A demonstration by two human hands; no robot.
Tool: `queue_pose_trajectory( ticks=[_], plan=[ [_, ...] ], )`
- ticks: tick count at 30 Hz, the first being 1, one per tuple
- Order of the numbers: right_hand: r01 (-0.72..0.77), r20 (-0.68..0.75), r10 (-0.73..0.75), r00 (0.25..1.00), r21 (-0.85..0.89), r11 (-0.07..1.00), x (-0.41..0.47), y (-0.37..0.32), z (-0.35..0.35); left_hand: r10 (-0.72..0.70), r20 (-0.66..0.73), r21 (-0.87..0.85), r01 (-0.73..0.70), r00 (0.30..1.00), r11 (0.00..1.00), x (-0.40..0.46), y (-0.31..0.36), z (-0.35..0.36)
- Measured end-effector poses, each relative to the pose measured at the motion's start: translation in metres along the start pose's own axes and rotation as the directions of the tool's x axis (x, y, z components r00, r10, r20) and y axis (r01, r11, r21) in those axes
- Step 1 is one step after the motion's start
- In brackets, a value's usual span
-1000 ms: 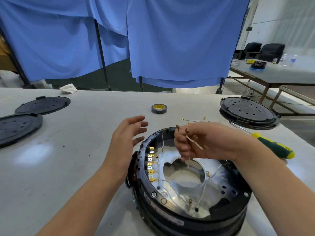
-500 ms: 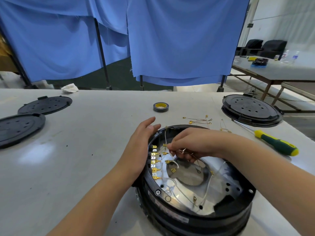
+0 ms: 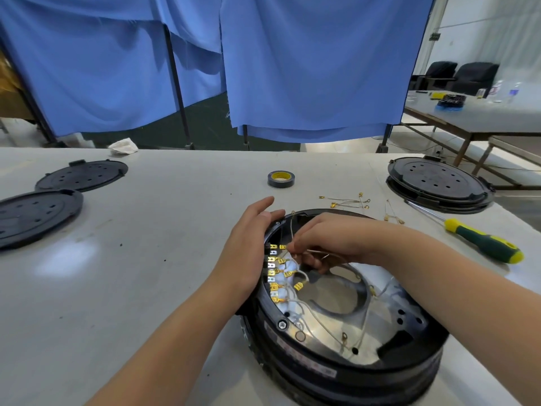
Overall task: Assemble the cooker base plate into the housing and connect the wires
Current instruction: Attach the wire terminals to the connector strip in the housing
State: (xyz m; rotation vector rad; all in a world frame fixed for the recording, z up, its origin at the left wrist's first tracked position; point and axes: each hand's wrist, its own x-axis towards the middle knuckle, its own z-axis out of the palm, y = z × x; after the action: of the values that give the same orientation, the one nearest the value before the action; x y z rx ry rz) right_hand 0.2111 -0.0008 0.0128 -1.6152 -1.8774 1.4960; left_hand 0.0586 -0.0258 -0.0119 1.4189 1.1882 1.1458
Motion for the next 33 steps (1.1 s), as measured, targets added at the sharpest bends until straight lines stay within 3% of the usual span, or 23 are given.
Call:
queue_pose_trajectory(
  ticks=[6, 33],
  plan=[
    [0.018, -0.038, -0.021, 0.999, -0.069, 0.997, 0.0010, 0.0023, 0.0045, -0.011, -0.007, 0.002, 0.011, 1.000, 1.000, -0.0013, 0.0026, 0.0007],
    [0.051, -0.008, -0.051, 0.999, -0.047, 0.998, 0.0076, 0.0027, 0.0070, -0.024, 0.064, 0.030, 0.022, 0.998, 0.999, -0.0034, 0.0095, 0.0022]
  ],
)
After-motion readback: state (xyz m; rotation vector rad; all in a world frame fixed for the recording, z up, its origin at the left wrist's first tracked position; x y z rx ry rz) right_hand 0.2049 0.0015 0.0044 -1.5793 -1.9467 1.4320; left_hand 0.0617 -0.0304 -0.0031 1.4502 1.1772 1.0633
